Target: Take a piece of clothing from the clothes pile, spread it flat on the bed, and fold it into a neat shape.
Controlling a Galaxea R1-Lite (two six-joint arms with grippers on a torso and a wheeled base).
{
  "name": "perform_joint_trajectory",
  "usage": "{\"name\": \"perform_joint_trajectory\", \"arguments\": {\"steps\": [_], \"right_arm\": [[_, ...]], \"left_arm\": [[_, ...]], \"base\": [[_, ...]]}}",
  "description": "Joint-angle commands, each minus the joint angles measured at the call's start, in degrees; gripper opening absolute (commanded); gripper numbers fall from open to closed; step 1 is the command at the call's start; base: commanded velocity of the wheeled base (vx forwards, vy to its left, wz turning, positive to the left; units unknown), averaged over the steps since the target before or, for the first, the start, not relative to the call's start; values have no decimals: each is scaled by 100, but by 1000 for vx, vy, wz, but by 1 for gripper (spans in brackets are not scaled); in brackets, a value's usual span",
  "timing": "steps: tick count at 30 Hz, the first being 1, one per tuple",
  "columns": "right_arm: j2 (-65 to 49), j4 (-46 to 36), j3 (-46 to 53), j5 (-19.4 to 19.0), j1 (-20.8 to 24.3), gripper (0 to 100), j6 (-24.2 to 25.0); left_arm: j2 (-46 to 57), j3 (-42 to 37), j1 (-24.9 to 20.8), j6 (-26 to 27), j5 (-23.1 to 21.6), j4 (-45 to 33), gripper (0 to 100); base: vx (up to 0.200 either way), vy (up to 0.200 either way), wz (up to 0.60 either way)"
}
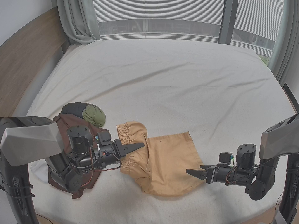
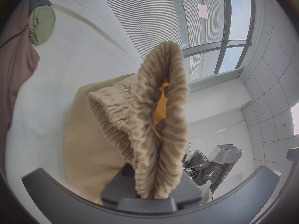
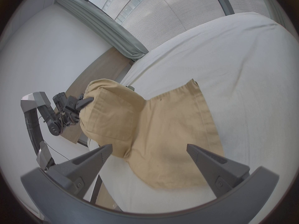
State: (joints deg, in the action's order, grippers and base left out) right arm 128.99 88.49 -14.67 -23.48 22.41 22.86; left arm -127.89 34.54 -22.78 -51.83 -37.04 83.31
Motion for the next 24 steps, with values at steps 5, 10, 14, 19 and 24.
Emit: {"name": "perform_joint_trajectory", "arguments": {"steps": [5,10,14,19,24], "right_arm": [[-225,1,-247,45,-105,100,166],[-234,1,-379,124,-219,100,175],[-313,1,-449,133,-272,100,281],[-383,-7,-573,221,-298,100,404],[-392,-7,-634,256,-377,100,413]], "left_arm": [[-289,431,-297,-2,118,-210,0],[-447,739,-481,-11,205,-482,0],[-465,959,-587,-11,214,-737,0],[-500,1257,-754,-11,258,-1115,0],[-614,1591,-894,-11,452,-1432,0]], "base": [[0,0,0],[0,0,0],[0,0,0],[0,0,0],[0,0,0]]}}
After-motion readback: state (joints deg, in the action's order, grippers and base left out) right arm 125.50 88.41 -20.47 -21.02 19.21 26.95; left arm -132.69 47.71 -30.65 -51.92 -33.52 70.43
